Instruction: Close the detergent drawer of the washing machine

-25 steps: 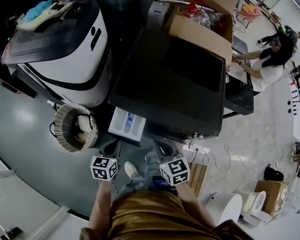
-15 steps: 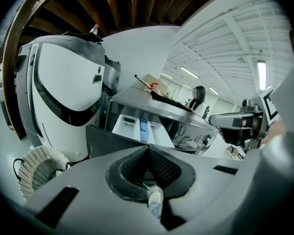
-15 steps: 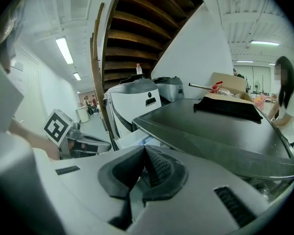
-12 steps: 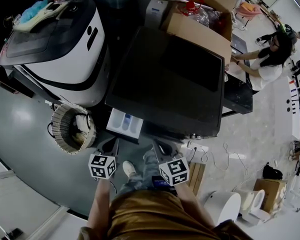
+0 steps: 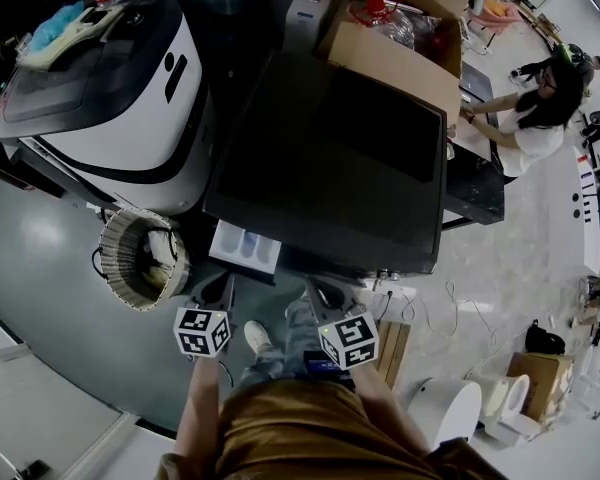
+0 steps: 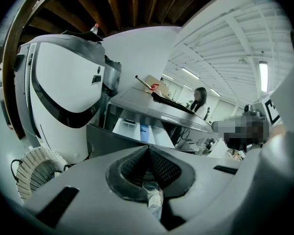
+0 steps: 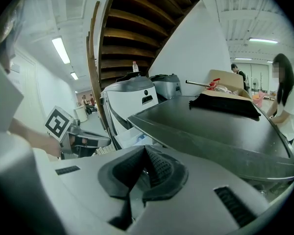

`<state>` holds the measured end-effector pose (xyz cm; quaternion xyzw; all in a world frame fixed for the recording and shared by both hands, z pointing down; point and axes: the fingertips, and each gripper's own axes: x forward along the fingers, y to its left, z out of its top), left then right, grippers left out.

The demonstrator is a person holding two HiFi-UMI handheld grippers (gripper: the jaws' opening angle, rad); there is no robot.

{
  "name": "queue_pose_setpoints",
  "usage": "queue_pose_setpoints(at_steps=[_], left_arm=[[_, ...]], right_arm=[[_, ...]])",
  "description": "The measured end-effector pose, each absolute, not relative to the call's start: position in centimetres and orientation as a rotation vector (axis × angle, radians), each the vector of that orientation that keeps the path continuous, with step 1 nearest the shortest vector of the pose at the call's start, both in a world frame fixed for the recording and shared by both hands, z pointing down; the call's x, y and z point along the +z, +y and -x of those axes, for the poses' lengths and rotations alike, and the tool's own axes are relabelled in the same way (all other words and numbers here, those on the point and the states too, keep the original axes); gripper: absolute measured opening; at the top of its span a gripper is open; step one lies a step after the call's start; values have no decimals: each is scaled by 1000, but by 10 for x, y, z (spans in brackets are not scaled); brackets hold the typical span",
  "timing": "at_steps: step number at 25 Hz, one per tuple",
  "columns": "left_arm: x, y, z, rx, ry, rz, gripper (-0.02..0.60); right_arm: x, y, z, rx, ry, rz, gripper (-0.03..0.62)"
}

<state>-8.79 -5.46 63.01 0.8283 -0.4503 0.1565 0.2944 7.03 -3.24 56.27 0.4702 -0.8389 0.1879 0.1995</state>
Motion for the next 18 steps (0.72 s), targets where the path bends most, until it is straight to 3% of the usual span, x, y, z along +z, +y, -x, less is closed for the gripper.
queue_pose_setpoints(at_steps=[18], left_arm=[[629, -78, 79, 407, -1210, -2209, 26]], right_arm=[[567, -44, -85, 548, -2324, -1322, 12]])
